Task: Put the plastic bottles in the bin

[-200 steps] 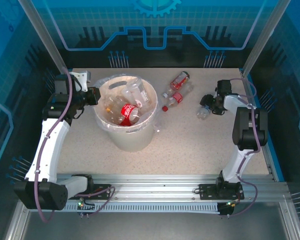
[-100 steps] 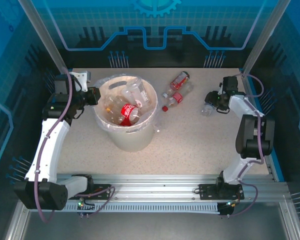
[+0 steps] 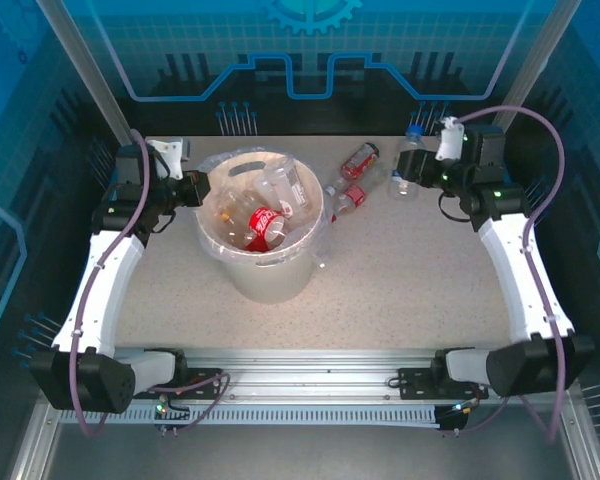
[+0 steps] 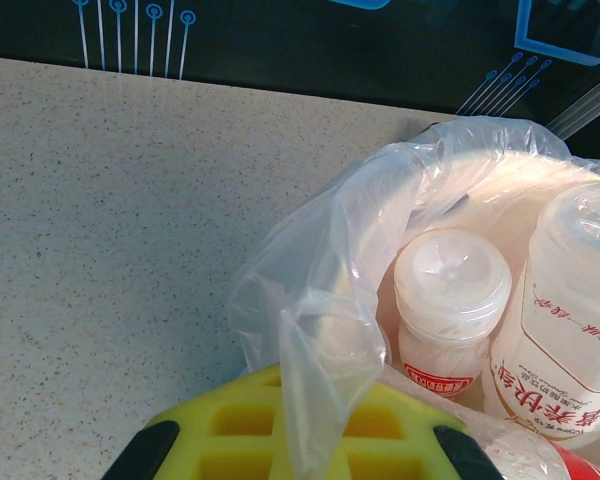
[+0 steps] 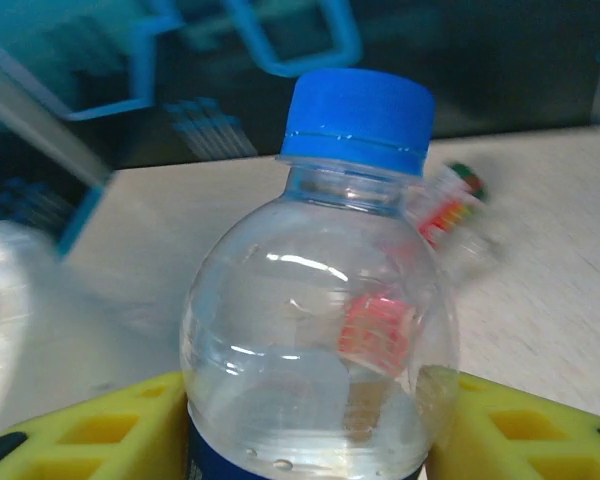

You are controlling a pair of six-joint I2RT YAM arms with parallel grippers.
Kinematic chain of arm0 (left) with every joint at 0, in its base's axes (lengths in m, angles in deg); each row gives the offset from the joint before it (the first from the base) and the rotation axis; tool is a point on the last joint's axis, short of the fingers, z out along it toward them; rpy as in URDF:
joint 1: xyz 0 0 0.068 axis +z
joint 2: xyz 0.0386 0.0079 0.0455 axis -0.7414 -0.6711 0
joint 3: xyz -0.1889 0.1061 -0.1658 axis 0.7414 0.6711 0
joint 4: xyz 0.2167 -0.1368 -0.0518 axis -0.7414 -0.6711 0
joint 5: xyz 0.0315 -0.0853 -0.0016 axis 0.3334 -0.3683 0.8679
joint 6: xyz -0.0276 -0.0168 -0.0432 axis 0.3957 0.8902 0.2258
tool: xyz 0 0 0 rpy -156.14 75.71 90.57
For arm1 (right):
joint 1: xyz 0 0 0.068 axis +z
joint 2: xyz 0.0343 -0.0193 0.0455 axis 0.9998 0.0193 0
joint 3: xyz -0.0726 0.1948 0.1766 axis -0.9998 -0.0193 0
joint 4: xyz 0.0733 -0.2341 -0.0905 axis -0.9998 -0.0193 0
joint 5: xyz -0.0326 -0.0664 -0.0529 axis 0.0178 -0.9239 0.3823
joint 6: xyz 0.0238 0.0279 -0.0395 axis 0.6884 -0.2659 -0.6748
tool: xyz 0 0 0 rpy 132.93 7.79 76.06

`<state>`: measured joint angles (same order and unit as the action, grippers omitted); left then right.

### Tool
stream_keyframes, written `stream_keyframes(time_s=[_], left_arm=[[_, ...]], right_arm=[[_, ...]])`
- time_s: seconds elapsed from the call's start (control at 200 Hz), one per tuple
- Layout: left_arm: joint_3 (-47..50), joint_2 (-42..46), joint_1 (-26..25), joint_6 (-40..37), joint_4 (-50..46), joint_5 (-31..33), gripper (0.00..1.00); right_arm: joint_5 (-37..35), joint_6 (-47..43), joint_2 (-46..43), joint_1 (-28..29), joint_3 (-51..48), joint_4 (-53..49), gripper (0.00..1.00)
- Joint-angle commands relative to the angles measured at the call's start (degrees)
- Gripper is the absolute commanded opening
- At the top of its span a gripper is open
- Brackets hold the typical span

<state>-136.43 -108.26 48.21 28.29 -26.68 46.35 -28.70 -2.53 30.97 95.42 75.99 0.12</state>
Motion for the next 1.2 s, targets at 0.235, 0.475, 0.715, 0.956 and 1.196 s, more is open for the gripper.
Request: stream_keyframes(time_s=[0.235, 0.475, 0.715, 0.956, 1.196], left_arm=[[1.2, 0.9, -2.1, 0.5, -3.2, -5.3, 0.00], [1.1, 1.1, -2.5, 0.2, -3.2, -4.9, 0.00], [1.1, 1.3, -2.4, 0.1, -3.4, -4.6, 0.00], [1.0, 1.3, -2.5, -0.4, -3.9, -3.9, 0.00], [0.9, 1.1, -2.4, -0.6, -4.0, -3.7, 0.00]], right_arm=[[1.3, -7.0, 4.7, 24.4, 15.3, -3.0, 0.56], [-1.5, -13.9, 16.4, 34.4, 25.3, -8.8, 0.56], [-2.8, -15.8, 24.2, 37.5, 27.6, -11.3, 0.56], [-6.3, -18.2, 25.6, 37.7, 26.9, -14.7, 0.56], [-10.6, -24.6, 30.4, 37.7, 34.5, -28.9, 0.57]])
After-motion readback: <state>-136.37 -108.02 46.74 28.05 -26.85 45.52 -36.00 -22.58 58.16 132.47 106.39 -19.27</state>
